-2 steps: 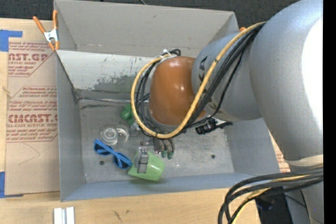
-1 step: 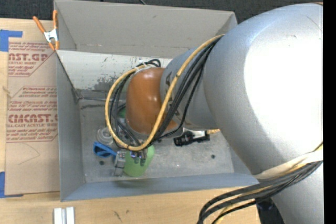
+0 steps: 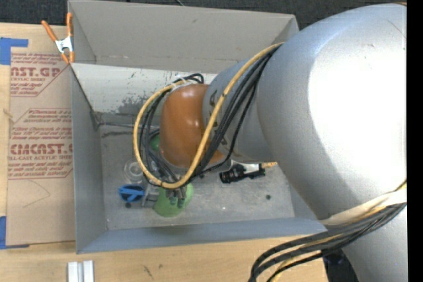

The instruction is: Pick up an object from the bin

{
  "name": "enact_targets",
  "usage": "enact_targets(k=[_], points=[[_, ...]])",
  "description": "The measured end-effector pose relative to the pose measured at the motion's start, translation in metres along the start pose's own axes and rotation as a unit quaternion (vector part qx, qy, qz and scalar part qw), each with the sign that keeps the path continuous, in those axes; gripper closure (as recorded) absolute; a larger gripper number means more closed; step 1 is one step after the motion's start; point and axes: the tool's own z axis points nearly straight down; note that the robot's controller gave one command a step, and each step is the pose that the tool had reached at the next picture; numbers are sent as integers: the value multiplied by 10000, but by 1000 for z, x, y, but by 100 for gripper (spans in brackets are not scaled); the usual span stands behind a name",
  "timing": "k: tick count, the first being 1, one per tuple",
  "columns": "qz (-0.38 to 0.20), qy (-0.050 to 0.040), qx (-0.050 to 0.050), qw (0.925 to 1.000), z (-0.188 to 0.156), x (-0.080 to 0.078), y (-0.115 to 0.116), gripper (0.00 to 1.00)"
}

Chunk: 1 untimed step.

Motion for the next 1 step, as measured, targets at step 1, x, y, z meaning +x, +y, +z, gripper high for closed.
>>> enact_targets(k=[1], points=[[-146, -5, 0, 9999, -193, -7, 3, 100]])
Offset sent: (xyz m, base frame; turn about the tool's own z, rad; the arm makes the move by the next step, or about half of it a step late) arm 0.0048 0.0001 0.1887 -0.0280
